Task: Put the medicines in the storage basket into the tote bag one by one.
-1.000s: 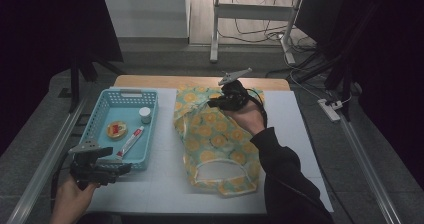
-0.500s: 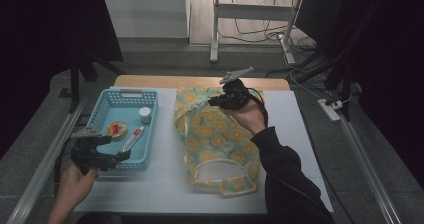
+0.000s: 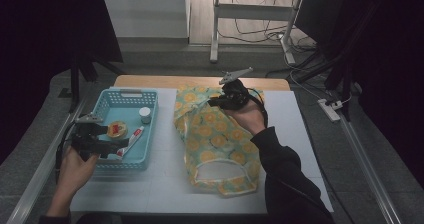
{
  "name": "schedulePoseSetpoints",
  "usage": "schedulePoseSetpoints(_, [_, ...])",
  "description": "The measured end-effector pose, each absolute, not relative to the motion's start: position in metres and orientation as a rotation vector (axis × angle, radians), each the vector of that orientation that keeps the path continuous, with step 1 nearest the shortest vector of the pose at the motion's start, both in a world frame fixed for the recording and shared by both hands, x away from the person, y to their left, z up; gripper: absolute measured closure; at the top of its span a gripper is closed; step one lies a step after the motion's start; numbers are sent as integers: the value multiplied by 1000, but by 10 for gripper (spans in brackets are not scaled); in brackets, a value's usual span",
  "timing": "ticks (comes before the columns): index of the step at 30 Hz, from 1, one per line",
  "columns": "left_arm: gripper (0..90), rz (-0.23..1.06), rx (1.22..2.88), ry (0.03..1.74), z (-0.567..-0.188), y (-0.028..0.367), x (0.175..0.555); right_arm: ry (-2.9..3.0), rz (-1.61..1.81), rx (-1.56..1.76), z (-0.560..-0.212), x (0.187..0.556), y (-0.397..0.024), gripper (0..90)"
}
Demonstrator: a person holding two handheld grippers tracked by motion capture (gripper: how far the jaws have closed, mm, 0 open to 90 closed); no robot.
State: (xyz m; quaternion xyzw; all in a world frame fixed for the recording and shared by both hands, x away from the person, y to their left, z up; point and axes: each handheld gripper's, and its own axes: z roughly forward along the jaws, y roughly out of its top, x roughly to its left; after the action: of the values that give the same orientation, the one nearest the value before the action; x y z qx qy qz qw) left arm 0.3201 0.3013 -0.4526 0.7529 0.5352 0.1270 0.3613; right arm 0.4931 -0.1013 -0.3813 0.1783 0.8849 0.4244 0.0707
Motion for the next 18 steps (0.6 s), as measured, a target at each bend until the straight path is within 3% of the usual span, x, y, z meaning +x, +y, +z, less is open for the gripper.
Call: schedulePoseSetpoints(18, [0, 312, 1975, 1381, -460, 307, 362, 2660, 1275, 545, -383, 494, -101, 900])
